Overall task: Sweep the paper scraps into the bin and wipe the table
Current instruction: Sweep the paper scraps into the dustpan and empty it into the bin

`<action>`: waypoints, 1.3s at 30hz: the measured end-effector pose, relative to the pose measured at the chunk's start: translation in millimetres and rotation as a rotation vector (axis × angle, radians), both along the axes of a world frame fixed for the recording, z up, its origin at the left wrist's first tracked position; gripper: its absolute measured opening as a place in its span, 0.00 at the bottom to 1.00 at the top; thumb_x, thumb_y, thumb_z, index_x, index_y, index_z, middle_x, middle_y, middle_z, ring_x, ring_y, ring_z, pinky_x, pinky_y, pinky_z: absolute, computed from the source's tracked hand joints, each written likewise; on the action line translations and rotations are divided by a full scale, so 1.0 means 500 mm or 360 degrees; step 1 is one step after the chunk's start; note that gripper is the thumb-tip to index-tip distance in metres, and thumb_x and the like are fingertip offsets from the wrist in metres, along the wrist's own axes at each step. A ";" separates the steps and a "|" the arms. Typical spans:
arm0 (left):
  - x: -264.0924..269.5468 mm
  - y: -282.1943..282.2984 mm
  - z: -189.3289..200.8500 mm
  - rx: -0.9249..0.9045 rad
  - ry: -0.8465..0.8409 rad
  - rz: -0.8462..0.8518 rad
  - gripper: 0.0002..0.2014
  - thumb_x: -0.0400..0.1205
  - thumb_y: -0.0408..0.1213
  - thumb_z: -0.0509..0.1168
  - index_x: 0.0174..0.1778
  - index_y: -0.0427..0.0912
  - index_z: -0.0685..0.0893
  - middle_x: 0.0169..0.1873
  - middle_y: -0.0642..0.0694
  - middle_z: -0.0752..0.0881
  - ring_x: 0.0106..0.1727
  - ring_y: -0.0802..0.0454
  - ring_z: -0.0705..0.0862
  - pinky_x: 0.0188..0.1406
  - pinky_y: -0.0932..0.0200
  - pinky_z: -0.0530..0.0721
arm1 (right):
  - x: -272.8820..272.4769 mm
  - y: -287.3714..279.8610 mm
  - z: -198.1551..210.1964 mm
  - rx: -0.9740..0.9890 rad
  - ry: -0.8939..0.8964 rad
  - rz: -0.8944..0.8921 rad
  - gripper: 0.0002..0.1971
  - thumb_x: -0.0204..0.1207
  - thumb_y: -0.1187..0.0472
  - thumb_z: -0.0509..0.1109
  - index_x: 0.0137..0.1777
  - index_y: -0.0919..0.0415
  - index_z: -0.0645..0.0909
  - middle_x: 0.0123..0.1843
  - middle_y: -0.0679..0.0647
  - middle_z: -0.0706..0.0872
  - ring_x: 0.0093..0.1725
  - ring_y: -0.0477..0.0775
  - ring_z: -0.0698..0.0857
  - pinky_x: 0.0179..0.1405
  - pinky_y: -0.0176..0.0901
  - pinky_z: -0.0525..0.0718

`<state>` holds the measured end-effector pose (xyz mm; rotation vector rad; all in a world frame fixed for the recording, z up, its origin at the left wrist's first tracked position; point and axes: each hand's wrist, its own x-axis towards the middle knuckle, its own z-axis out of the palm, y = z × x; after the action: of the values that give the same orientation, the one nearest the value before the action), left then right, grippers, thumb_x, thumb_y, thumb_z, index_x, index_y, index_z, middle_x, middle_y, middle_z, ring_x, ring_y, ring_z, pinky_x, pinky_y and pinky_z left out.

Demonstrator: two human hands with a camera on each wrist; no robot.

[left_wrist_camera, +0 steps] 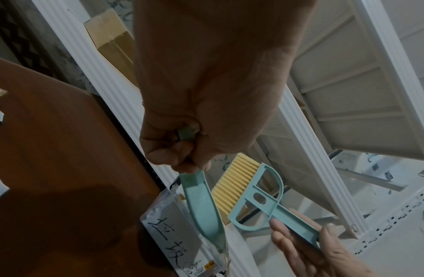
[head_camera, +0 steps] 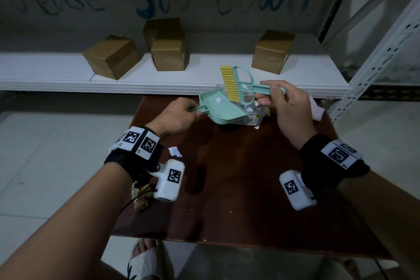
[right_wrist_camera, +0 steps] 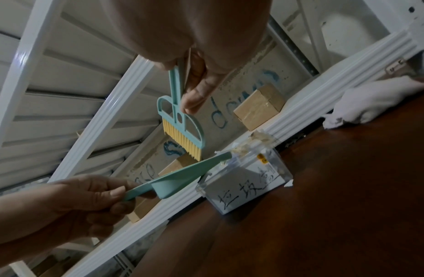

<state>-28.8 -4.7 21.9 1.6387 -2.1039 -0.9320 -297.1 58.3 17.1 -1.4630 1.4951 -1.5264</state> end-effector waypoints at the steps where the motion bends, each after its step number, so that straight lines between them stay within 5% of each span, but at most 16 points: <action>1: 0.000 0.000 -0.001 0.0007 0.0008 0.0000 0.09 0.88 0.37 0.66 0.57 0.38 0.88 0.34 0.49 0.82 0.35 0.53 0.78 0.41 0.57 0.77 | 0.005 0.000 -0.004 0.0014 -0.0038 0.0052 0.12 0.92 0.59 0.62 0.65 0.54 0.87 0.52 0.53 0.95 0.52 0.54 0.95 0.58 0.50 0.93; 4: -0.001 0.000 -0.002 0.0009 0.0019 0.0001 0.08 0.88 0.37 0.66 0.56 0.39 0.88 0.34 0.48 0.82 0.35 0.52 0.78 0.41 0.56 0.76 | 0.017 -0.003 -0.018 0.0106 -0.0203 0.0244 0.14 0.91 0.62 0.64 0.72 0.62 0.85 0.57 0.58 0.94 0.57 0.55 0.94 0.61 0.44 0.91; 8: -0.003 0.005 0.002 -0.0007 0.0022 -0.0030 0.08 0.88 0.36 0.66 0.53 0.38 0.89 0.32 0.49 0.81 0.33 0.52 0.77 0.35 0.57 0.74 | 0.025 -0.009 -0.031 0.0215 -0.0247 0.0310 0.17 0.90 0.65 0.66 0.75 0.68 0.83 0.60 0.62 0.93 0.59 0.56 0.94 0.64 0.47 0.90; 18: 0.008 0.001 0.003 0.0015 -0.0030 0.0045 0.09 0.88 0.38 0.66 0.58 0.39 0.88 0.36 0.48 0.83 0.35 0.53 0.78 0.42 0.57 0.76 | -0.007 -0.015 -0.017 0.0140 -0.0171 0.0049 0.16 0.91 0.64 0.64 0.76 0.59 0.83 0.61 0.59 0.93 0.60 0.49 0.93 0.65 0.44 0.90; 23: 0.009 0.005 0.020 -0.0029 -0.0068 0.0125 0.07 0.87 0.38 0.68 0.55 0.40 0.89 0.36 0.48 0.83 0.35 0.53 0.78 0.34 0.59 0.73 | -0.030 -0.012 0.000 0.0004 -0.0160 -0.0119 0.16 0.92 0.58 0.62 0.67 0.66 0.86 0.50 0.58 0.95 0.49 0.56 0.95 0.48 0.40 0.93; 27: 0.040 0.002 0.050 0.0119 0.0023 0.0202 0.06 0.84 0.33 0.69 0.49 0.38 0.92 0.30 0.45 0.83 0.29 0.52 0.76 0.29 0.60 0.71 | -0.068 -0.004 0.025 -0.0127 -0.0056 -0.0184 0.19 0.92 0.53 0.60 0.54 0.67 0.87 0.37 0.63 0.92 0.34 0.61 0.90 0.30 0.39 0.86; 32: 0.102 -0.001 0.080 0.0219 0.0188 0.0332 0.08 0.84 0.25 0.65 0.49 0.34 0.91 0.33 0.38 0.79 0.30 0.49 0.73 0.31 0.59 0.71 | -0.085 0.015 0.043 -0.0113 0.0060 -0.0192 0.21 0.92 0.54 0.61 0.44 0.66 0.87 0.29 0.65 0.87 0.23 0.54 0.83 0.23 0.39 0.80; 35: 0.121 0.003 0.090 0.0194 0.0288 0.0421 0.08 0.84 0.25 0.66 0.43 0.36 0.89 0.29 0.42 0.77 0.25 0.52 0.70 0.22 0.63 0.69 | -0.075 0.021 0.040 -0.0113 0.0279 -0.0115 0.23 0.91 0.54 0.61 0.41 0.70 0.86 0.26 0.62 0.86 0.23 0.53 0.83 0.27 0.49 0.82; 39: 0.123 0.011 0.097 0.0148 0.0358 0.0503 0.07 0.79 0.22 0.65 0.40 0.33 0.88 0.28 0.40 0.76 0.23 0.52 0.69 0.18 0.64 0.67 | -0.090 0.010 0.042 -0.0110 0.1204 -0.0043 0.25 0.86 0.45 0.57 0.40 0.59 0.88 0.26 0.55 0.87 0.30 0.60 0.87 0.38 0.60 0.86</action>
<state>32.9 0.6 70.4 1.7532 -1.6198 -1.0626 -341.9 63.2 38.3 -2.2183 1.8727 -1.0791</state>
